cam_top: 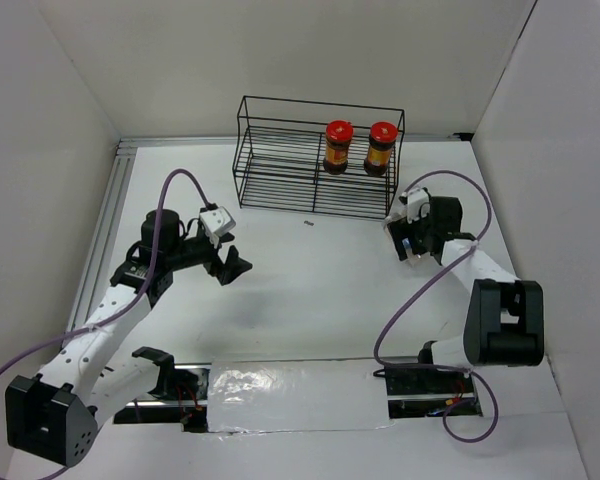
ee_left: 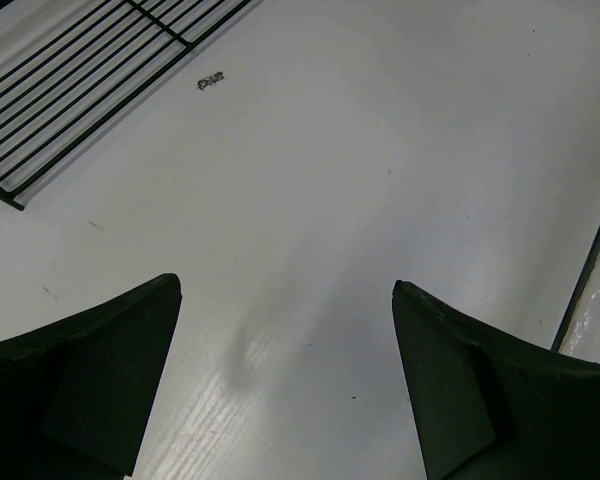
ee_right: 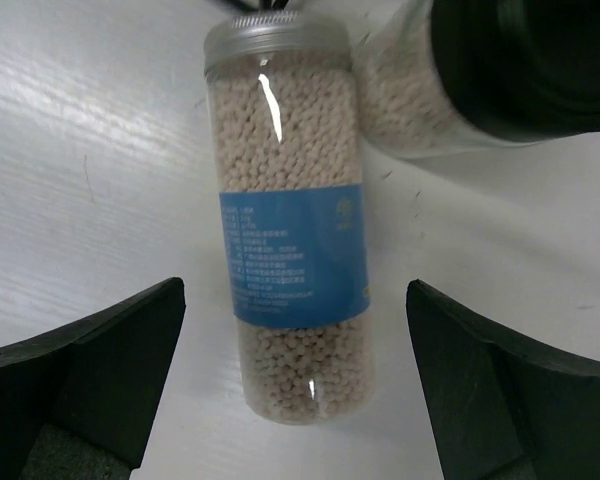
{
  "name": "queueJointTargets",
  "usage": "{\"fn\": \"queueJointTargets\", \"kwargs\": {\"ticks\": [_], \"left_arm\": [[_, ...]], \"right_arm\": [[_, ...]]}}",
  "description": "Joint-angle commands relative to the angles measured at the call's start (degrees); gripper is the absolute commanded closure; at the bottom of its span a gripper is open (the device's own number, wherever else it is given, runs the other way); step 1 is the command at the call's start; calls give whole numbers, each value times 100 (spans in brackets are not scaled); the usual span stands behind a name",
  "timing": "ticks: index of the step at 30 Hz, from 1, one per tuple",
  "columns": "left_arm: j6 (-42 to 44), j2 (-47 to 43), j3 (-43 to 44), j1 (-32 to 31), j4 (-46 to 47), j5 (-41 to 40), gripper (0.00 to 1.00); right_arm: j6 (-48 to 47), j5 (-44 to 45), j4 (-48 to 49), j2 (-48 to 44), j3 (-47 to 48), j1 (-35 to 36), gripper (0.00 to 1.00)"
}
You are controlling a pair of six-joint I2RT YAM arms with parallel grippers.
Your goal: Organize the condiment bottles
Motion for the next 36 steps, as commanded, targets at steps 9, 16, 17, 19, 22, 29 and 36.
{"fn": "queueJointTargets", "kwargs": {"ticks": [9,16,17,19,22,29,36], "left_arm": [[176,-177,42,-24,190,-15,1],[229,-212,42,-24,155,-120,1],[237,-238,25,-33,155,-138,1],[255,-264,-2,-24,155,-112,1],[273,-335,-28,-24,207,29,1],[265,-519,42,-24,198,1388,1],[-560,-195,665,-24,462,2603,1]], "right_arm": [[-79,1039,-50,902,254,410,7],[-43,1039,-66,993,369,577,54],[-69,1004,-101,905,333,585,55],[-96,907,-189,529,211,621,62],[-245,512,-426,-104,70,682,66],[-694,-1521,-490,-2213,-344,989,65],[1261,-2774,2244,-2331,-229,1788,66]]}}
